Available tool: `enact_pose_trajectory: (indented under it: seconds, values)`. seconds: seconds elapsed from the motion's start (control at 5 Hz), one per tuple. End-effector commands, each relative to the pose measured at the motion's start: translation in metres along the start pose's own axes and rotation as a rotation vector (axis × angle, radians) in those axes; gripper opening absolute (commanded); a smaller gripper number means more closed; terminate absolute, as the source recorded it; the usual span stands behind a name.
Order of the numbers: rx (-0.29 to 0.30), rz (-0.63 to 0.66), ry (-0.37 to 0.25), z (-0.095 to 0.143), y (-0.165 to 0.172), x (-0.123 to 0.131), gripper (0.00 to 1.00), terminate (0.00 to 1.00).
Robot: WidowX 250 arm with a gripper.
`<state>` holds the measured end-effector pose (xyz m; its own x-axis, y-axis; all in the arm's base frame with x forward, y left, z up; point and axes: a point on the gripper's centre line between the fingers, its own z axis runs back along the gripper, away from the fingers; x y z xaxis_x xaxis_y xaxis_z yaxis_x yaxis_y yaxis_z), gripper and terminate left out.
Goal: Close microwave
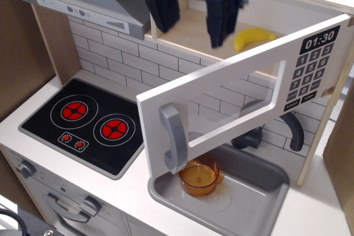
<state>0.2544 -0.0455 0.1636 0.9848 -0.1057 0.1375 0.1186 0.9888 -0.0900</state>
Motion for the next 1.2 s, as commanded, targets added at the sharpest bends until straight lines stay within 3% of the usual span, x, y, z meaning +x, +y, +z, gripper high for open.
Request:
enact_pose_trajectory:
  seconds: [0.0, 0.2, 0.8, 1.0]
  values:
    - [0.036, -0.079, 0.03, -0.017, -0.001, -0.005, 1.0, 0.0]
    - [0.047, -0.071, 0.024, -0.021, 0.005, -0.003, 1.0, 0.0]
    - [0.194, 0.016, -0.064, -0.014, 0.038, 0.018, 1.0, 0.0]
    - [0.209, 0.043, -0.082, 0.011, 0.033, 0.025, 1.0, 0.0]
